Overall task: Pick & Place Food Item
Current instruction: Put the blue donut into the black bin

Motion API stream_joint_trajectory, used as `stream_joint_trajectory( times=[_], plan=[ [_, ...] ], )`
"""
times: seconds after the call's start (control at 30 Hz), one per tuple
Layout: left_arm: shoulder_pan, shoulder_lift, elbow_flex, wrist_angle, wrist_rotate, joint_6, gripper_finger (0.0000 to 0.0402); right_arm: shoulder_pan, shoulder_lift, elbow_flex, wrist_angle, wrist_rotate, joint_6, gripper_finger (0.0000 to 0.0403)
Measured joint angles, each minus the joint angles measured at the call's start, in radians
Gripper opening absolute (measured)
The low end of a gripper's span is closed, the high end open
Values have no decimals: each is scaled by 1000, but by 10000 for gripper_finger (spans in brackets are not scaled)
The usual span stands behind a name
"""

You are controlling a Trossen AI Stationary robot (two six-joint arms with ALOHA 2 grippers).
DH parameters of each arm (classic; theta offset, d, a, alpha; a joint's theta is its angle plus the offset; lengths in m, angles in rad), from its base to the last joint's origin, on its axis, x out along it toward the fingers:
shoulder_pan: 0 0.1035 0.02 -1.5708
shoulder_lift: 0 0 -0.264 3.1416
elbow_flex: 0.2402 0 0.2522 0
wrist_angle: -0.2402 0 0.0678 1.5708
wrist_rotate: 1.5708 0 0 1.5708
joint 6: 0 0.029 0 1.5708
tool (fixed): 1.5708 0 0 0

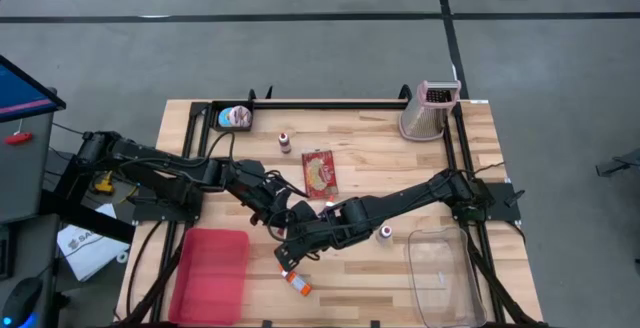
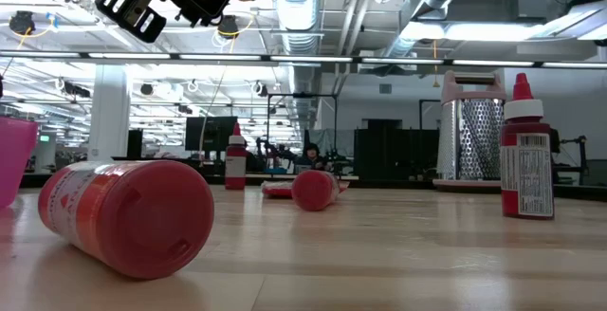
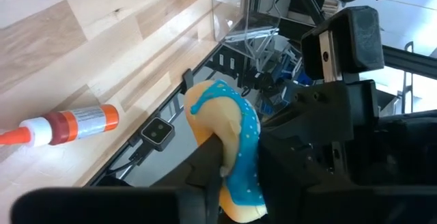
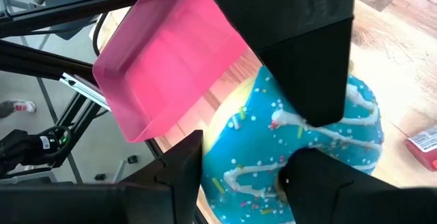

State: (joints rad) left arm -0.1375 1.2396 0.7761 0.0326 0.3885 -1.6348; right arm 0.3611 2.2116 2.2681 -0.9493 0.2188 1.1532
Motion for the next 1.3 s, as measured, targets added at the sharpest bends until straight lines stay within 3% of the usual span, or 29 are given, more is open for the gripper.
stream_joint_trajectory(
  times=[0.17, 0.83, 1.07, 1.3],
  plan=[
    [6, -1, 0, -38, -18, 14, 62, 0, 0, 0, -1, 1, 24, 172],
    [64, -10, 0, -183, -38, 140, 67, 14, 0, 0, -49, 13, 53, 172],
    [218, -118, 0, -285, -45, 291, 67, 94, 0, 0, -174, 8, 185, 172],
    [498, -353, -93, -323, -51, 352, 67, 185, 0, 0, -354, 71, 378, 172]
  ],
)
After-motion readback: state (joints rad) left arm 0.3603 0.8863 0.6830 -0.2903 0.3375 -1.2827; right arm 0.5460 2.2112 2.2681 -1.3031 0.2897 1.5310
